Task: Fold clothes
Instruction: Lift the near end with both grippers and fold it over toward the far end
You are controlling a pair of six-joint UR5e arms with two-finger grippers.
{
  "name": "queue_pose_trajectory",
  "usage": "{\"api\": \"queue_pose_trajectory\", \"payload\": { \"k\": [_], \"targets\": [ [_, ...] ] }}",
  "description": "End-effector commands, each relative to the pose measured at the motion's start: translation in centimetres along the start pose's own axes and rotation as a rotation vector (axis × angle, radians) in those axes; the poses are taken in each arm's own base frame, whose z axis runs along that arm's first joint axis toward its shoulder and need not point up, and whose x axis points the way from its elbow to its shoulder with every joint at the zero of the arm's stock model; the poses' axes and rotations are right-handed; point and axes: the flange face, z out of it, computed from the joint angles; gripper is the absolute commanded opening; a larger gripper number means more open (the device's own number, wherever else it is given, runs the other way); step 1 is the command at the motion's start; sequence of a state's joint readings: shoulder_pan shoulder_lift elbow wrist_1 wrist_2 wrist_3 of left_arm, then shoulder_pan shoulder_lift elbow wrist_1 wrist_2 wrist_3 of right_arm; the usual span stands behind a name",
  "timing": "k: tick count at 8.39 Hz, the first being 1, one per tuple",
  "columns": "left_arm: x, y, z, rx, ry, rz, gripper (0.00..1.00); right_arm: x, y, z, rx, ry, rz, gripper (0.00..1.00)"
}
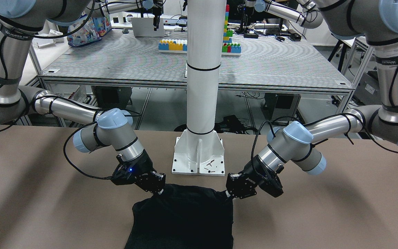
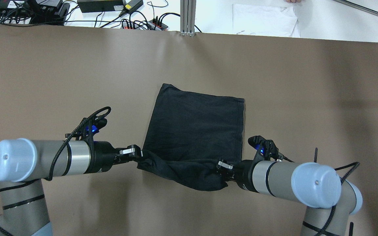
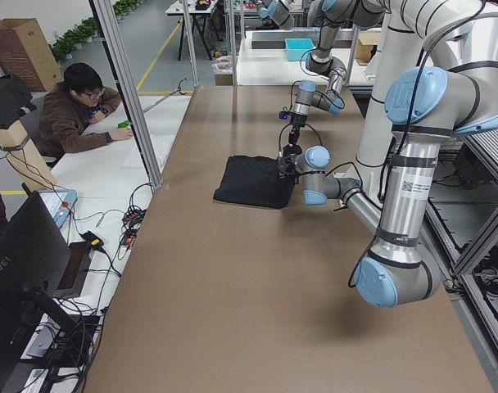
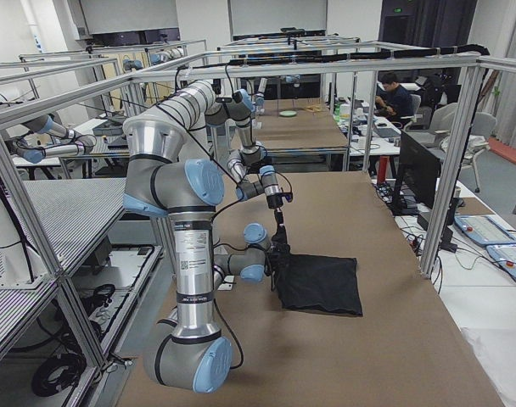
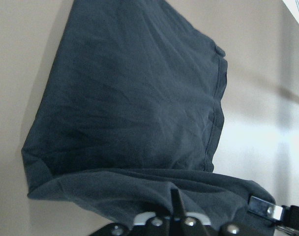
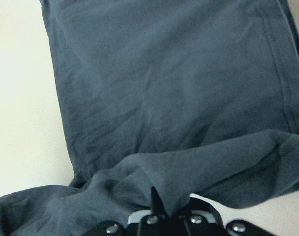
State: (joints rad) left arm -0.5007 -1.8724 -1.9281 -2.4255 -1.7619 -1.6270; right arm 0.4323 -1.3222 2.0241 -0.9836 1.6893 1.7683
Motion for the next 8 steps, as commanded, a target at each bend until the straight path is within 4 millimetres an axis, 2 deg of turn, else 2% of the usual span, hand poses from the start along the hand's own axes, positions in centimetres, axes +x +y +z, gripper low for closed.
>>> {"api": "queue_pose_trajectory", "payload": {
  "k": [1,2,3,4,5,6,8],
  "targets": [
    [0.3,-9.1,1.4,0.034,-0.041,-0.025,0.00,-3.0,-6.7,4.3,0.113,0.020,0.039,0.00],
    [0.7,-11.3,2.1,0.051,-0.048,-0.016,0.00,-3.3,-8.2,5.9,0.135,0.038,0.047,0.00],
    [1.6,-12.6,2.9,0.066,-0.049,-0.004,0.00,-3.3,-10.0,6.5,0.161,0.052,0.059,0.00],
    [2.2,-13.8,3.9,0.077,-0.054,-0.008,0.00,-2.5,-11.4,7.2,0.180,0.079,0.043,0.00],
    [2.1,-14.7,5.8,0.085,-0.074,-0.021,0.00,-1.5,-12.3,8.1,0.187,0.105,0.012,0.00],
    [2.4,-15.5,7.4,0.092,-0.088,-0.025,0.00,-1.7,-13.1,8.3,0.199,0.111,0.014,0.00],
    [1.7,-15.9,8.2,0.095,-0.105,-0.022,0.00,-3.4,-13.5,9.9,0.201,0.110,0.015,0.00]
  ]
}}
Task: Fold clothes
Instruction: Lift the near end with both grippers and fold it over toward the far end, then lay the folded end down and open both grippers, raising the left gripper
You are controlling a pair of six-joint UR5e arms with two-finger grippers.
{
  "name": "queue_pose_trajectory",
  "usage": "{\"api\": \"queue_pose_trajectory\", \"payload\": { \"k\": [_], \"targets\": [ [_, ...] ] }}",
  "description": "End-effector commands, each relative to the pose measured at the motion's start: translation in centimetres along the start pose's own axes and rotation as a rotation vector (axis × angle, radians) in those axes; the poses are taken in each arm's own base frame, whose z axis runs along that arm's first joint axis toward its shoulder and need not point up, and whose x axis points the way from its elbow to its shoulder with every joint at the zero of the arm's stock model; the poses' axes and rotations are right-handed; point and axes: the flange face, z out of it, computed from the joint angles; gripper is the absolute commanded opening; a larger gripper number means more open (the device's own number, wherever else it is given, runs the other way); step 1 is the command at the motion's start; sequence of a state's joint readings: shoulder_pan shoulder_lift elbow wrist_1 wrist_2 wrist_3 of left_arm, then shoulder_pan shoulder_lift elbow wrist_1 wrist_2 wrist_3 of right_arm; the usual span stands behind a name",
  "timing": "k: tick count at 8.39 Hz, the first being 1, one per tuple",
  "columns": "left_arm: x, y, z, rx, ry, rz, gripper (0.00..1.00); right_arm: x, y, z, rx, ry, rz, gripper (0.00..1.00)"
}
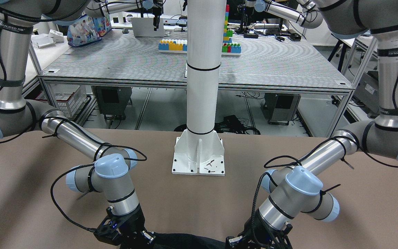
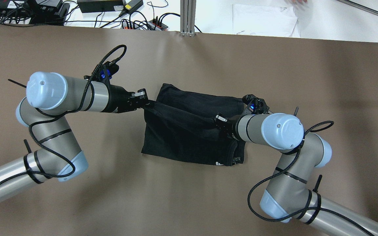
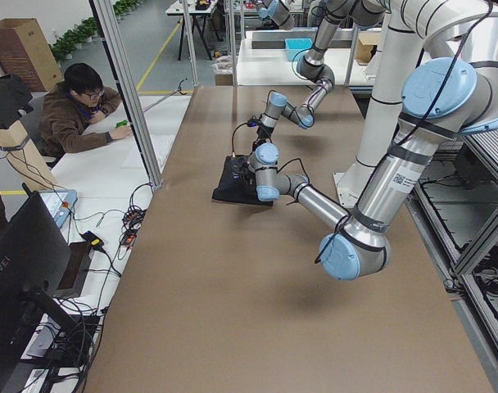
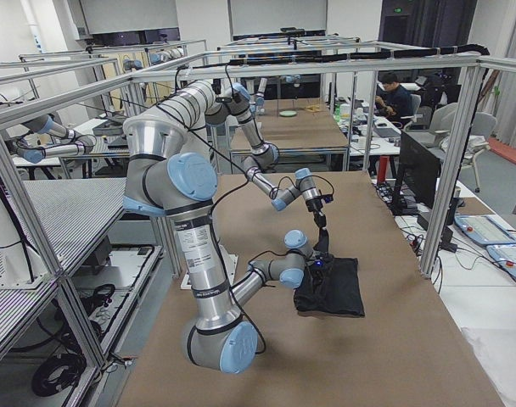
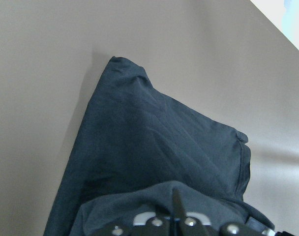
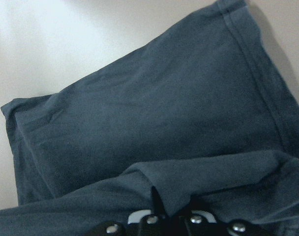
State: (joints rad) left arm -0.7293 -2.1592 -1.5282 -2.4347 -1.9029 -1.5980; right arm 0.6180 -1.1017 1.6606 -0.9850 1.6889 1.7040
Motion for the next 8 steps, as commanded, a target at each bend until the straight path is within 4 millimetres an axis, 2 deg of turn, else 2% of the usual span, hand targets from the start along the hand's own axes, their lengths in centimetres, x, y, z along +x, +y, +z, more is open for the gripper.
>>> {"api": "queue_pose_trajectory", "payload": {
  "k": [1,2,3,4,5,6,7,8],
  "targets": [
    [-0.3,-0.5,1.2,0.005,-0.019,-0.001,0.00,-2.3,-0.3,1.7,0.006,-0.001,-0.002,0.00],
    [-0.3,-0.5,1.2,0.005,-0.017,0.000,0.00,-2.6,-0.3,1.9,0.006,-0.001,-0.002,0.01],
    [-0.3,-0.5,1.2,0.005,-0.017,0.001,0.00,-2.7,-1.0,1.7,0.015,-0.001,0.003,0.31],
    [0.0,-0.4,1.2,0.008,-0.012,-0.001,0.47,-2.7,-1.5,1.6,0.023,-0.001,0.002,0.94],
    [0.5,-0.7,1.2,0.046,-0.005,-0.007,0.99,-2.7,-2.2,1.3,0.018,-0.001,-0.001,0.94],
    [2.2,-1.7,0.9,0.084,0.005,-0.012,1.00,-2.7,-3.9,0.4,-0.040,0.002,-0.009,0.94],
    [1.8,-5.4,0.3,0.121,-0.032,-0.030,1.00,-2.8,-4.1,-0.4,-0.120,0.002,-0.005,0.94],
    [0.6,-8.1,-0.3,0.113,-0.058,-0.038,1.00,-3.3,-3.7,-1.4,-0.167,-0.012,-0.007,0.94]
  ]
}}
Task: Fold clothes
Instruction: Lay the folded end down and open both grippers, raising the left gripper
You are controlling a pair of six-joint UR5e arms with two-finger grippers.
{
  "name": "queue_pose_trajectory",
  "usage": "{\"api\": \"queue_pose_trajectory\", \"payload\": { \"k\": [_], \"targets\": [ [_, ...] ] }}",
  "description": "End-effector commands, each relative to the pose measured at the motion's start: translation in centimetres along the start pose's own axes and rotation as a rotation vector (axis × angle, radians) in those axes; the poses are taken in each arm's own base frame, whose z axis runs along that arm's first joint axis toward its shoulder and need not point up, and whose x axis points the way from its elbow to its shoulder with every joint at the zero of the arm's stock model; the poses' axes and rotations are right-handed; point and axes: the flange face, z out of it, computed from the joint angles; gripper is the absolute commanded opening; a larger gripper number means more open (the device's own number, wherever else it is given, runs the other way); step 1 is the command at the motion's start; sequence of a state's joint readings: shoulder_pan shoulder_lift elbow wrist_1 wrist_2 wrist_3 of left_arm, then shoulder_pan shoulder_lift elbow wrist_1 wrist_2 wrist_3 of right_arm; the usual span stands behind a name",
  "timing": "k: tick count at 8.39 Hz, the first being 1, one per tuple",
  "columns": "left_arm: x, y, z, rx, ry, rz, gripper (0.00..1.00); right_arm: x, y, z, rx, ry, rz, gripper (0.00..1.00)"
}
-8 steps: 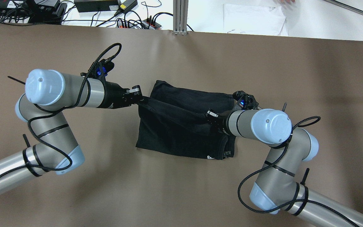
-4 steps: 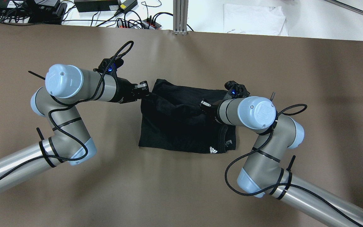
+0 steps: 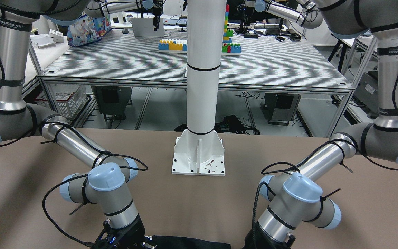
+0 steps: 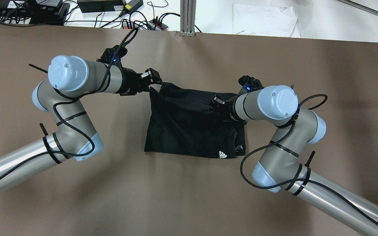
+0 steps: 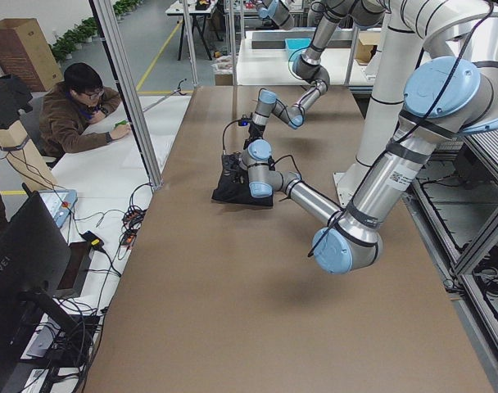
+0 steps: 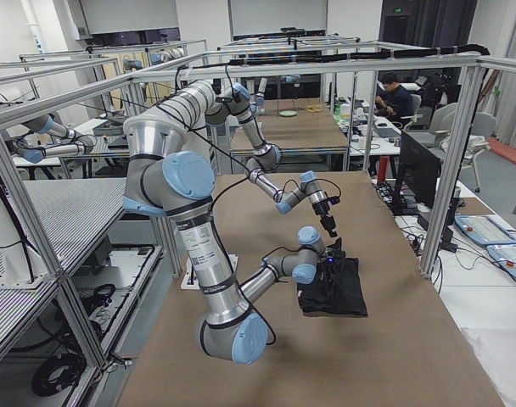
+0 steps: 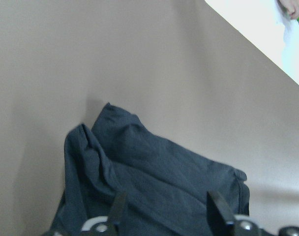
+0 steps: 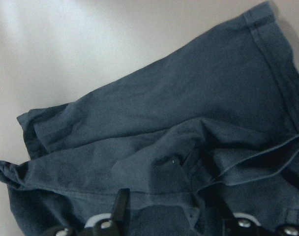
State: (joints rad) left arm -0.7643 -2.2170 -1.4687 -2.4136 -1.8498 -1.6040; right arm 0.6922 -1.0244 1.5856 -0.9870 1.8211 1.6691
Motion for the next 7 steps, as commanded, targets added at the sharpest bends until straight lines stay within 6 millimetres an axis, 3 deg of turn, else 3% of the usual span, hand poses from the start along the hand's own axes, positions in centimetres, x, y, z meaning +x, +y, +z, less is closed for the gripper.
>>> {"api": "queue_pose_trajectory", "payload": {
  "k": [1,3,7],
  "targets": [
    [-1.2,-6.7,-1.6,0.007,-0.046,-0.009,1.00,-1.1,0.4,-2.2,-0.111,-0.025,0.002,0.94],
    [-1.6,-8.5,-2.6,-0.002,-0.051,0.012,1.00,-2.0,2.2,-1.2,-0.122,0.020,0.003,0.94],
    [-2.6,-9.3,-3.2,-0.010,-0.056,0.033,1.00,-9.4,8.3,2.4,-0.067,0.240,-0.109,0.94]
  ]
}}
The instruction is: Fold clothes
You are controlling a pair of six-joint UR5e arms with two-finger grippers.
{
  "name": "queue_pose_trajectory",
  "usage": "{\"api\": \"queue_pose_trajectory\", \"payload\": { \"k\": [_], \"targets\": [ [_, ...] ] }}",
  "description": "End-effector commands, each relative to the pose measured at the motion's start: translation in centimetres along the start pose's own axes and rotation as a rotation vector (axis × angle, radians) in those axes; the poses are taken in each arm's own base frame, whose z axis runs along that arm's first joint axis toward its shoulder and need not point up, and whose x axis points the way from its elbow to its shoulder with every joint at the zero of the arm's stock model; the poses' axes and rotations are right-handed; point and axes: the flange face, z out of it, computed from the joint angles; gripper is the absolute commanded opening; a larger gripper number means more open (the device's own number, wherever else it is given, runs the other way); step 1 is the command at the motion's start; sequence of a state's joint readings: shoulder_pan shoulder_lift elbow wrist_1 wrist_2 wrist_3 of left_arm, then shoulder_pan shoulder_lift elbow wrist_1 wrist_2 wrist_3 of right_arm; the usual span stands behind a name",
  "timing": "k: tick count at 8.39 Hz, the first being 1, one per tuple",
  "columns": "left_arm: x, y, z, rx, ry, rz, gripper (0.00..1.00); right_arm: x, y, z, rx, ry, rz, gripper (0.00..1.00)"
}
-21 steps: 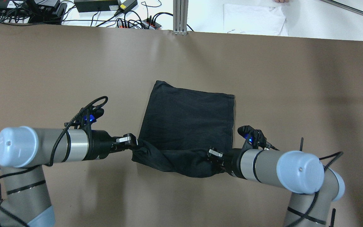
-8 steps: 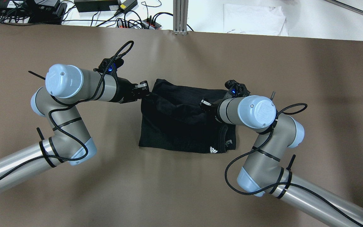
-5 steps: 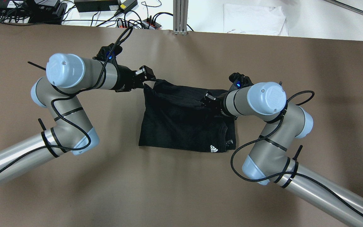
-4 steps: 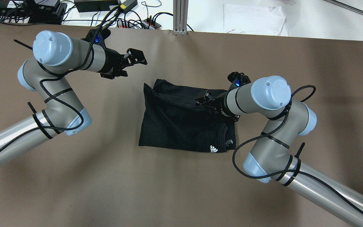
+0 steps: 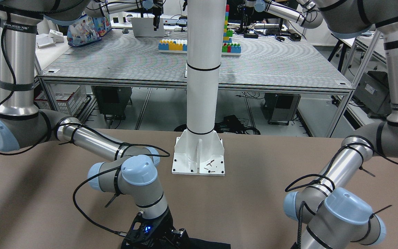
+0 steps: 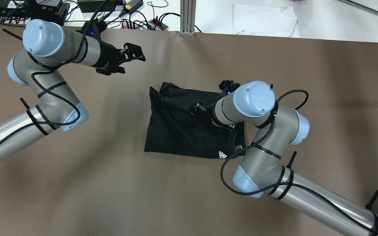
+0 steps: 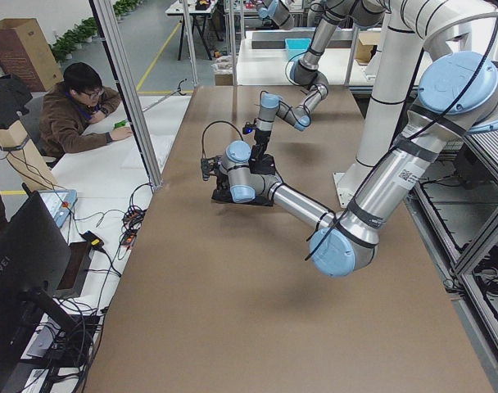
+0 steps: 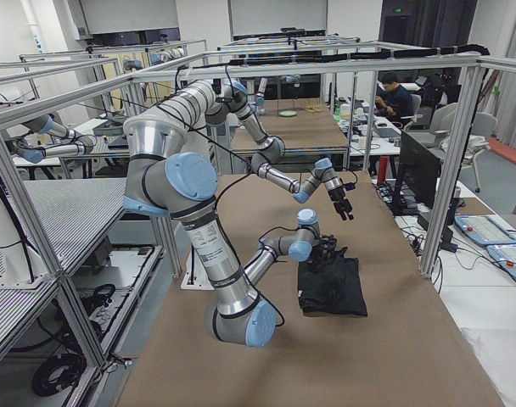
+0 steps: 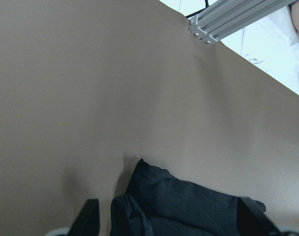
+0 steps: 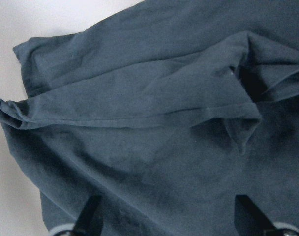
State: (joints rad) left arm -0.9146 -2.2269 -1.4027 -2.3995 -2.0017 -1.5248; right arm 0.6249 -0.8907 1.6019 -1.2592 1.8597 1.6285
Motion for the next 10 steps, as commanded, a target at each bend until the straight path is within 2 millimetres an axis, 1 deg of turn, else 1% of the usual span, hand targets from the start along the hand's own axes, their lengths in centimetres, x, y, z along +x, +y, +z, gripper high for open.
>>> {"api": "queue_pose_trajectory", "payload": {
  "k": [1,3,4,5,6,7,8,9,10],
  "targets": [
    [-0.8,-0.4,-0.3,-0.004,-0.003,0.008,1.00,-3.7,2.0,3.1,0.029,0.142,-0.063,0.94],
    [-0.8,-0.3,-0.4,-0.004,-0.001,0.010,1.00,-2.6,1.0,5.6,0.029,0.193,-0.093,0.94],
    [-0.8,-0.3,-0.4,-0.004,-0.001,0.010,1.00,-2.2,-0.1,6.1,0.040,0.209,-0.088,0.94],
    [-0.7,-0.2,-0.3,-0.005,0.000,0.011,1.00,-2.3,-2.5,6.8,0.078,0.230,-0.112,0.94],
    [-0.7,0.0,-0.1,-0.007,-0.001,0.011,1.00,-2.6,-5.4,7.9,0.123,0.249,-0.139,0.94],
    [-0.4,0.1,0.0,-0.007,0.001,0.010,1.00,-2.4,-9.6,8.9,0.168,0.254,-0.133,0.94],
    [-0.4,0.2,0.2,-0.007,-0.001,0.007,1.00,-1.6,-13.5,8.3,0.198,0.256,-0.154,0.94],
    [-0.2,0.5,0.4,-0.009,0.000,0.005,1.00,-0.8,-16.4,7.4,0.213,0.276,-0.193,0.94],
    [0.2,0.5,0.3,-0.008,0.006,0.003,1.00,0.5,-18.6,7.7,0.223,0.308,-0.195,0.94]
  ]
}}
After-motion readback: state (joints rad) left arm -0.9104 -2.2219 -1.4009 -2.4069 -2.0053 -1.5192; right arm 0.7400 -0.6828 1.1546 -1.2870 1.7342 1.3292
